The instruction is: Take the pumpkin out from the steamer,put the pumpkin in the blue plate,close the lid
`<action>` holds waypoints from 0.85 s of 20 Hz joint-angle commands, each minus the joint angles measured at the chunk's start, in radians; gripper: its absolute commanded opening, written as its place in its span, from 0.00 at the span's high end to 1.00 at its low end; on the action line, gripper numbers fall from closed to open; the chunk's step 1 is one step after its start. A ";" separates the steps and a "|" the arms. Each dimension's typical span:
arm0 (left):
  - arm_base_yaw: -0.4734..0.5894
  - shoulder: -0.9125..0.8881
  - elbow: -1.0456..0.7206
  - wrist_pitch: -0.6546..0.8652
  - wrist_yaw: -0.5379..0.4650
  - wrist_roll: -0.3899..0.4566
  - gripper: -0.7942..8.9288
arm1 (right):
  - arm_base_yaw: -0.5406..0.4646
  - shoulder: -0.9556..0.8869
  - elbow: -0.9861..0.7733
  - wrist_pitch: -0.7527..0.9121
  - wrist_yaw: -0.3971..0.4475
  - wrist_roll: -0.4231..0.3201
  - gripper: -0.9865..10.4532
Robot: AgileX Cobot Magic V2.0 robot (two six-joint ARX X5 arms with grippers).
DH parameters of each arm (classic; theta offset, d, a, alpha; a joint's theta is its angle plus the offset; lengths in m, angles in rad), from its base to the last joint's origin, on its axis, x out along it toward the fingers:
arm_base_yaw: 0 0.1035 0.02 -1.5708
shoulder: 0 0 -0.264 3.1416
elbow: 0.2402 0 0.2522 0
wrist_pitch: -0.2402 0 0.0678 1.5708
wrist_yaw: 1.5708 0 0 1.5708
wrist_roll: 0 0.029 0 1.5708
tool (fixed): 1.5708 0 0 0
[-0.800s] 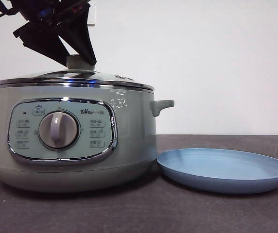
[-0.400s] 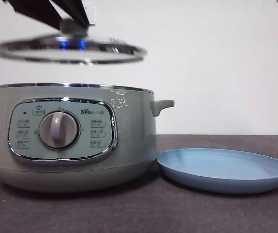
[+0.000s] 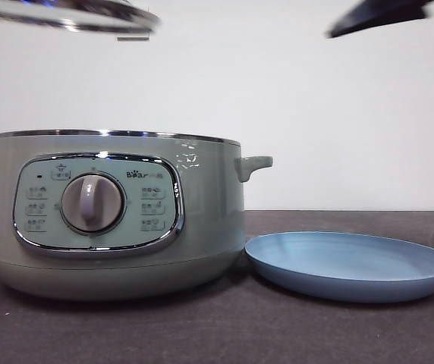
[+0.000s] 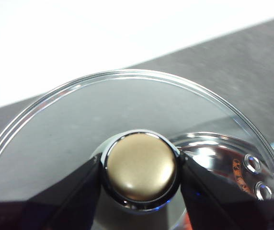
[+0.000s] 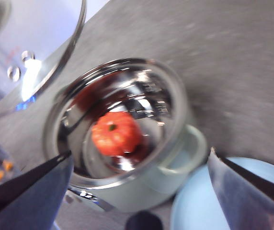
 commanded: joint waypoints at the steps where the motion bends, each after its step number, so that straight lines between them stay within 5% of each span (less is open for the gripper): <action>1: -0.004 -0.063 0.022 0.011 -0.044 0.017 0.93 | 0.063 0.098 0.070 -0.011 0.007 -0.066 0.50; 10: -0.004 -0.195 0.022 -0.121 -0.195 0.037 0.93 | 0.239 0.501 0.477 -0.206 0.074 -0.209 0.47; 17: -0.004 -0.212 0.022 -0.185 -0.239 0.039 0.93 | 0.343 0.755 0.648 -0.254 0.282 -0.331 0.44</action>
